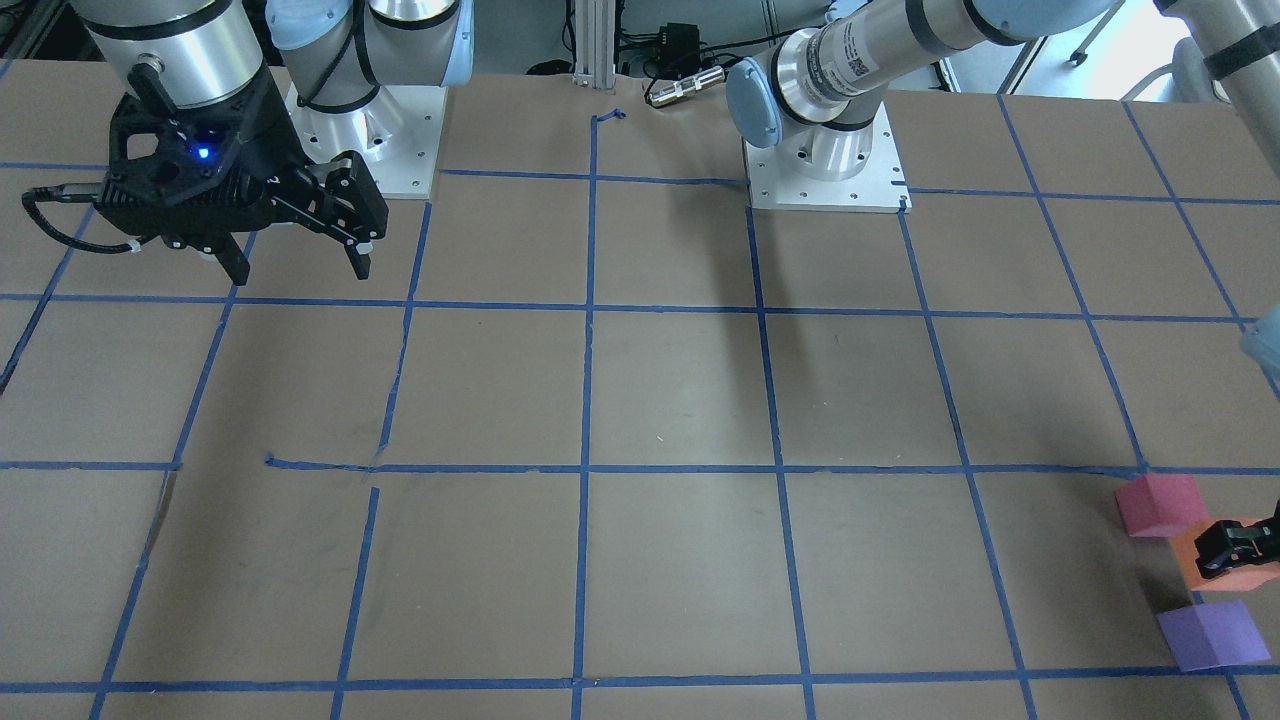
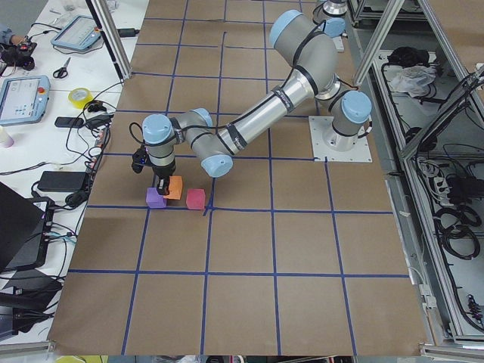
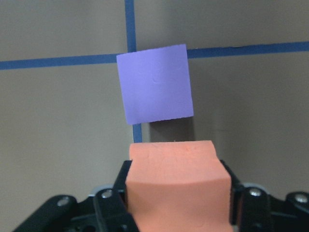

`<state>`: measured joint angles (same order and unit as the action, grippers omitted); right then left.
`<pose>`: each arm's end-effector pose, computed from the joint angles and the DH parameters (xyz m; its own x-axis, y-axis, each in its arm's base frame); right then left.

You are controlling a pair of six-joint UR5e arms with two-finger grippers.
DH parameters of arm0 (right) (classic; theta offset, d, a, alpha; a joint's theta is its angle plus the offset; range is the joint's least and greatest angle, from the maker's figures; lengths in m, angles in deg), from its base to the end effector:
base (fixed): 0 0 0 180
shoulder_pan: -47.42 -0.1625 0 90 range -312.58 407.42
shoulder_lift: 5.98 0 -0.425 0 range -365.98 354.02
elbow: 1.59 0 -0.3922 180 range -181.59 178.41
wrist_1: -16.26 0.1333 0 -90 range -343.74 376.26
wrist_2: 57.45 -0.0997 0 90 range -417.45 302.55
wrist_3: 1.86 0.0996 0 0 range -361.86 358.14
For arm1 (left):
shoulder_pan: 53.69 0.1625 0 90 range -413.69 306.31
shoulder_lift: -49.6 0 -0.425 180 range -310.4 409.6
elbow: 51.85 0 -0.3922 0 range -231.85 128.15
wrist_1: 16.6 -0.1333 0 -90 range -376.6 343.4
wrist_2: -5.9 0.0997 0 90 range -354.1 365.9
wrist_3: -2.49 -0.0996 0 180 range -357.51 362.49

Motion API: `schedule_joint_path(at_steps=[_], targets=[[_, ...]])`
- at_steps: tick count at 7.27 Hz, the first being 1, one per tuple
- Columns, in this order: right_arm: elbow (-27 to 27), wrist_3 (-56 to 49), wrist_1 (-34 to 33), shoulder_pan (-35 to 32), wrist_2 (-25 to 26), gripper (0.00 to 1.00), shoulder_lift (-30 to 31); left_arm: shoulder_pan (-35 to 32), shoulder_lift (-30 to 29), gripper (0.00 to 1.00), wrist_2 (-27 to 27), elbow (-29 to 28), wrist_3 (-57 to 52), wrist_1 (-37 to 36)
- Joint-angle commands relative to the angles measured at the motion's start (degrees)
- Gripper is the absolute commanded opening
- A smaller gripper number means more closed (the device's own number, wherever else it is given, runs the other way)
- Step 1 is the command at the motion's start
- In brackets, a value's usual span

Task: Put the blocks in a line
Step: 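Lower the orange cube onto the pink cube, below the purple cube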

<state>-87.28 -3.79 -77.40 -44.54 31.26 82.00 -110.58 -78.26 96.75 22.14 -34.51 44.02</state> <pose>0.1531 -0.5114 0.5142 -0.9974 -0.0700 -0.0189 -0.0676 0.9922 -0.1044 0.2920 -0.6891 0.2664 -0.9939 0.0622 -0.0906 0.0709 0.9929 -0.0958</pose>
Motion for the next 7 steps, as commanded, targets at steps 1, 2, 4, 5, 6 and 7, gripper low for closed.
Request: schedule_joint_path(at_steps=[1,2,4,5,6,7], targets=[[-0.01,0.00,-0.04,0.03,0.06,1.00,0.00,0.02,-0.90,0.00,-0.06,-0.24,-0.26,-0.15],[-0.01,0.00,0.05,0.03,0.06,1.00,0.00,0.02,-1.07,0.00,0.03,-0.24,-0.26,-0.15],[-0.01,0.00,0.05,0.03,0.06,1.00,0.00,0.02,-1.34,0.00,0.12,-0.24,-0.17,-0.24],[-0.01,0.00,0.05,0.03,0.06,1.00,0.00,0.02,-1.86,0.00,0.21,-0.07,-0.17,-0.50],[-0.01,0.00,0.05,0.03,0.06,1.00,0.00,0.02,-2.21,0.00,0.21,-0.07,-0.17,-0.50],[-0.01,0.00,0.05,0.03,0.06,1.00,0.00,0.02,-2.57,0.00,0.03,-0.07,-0.17,-0.59]])
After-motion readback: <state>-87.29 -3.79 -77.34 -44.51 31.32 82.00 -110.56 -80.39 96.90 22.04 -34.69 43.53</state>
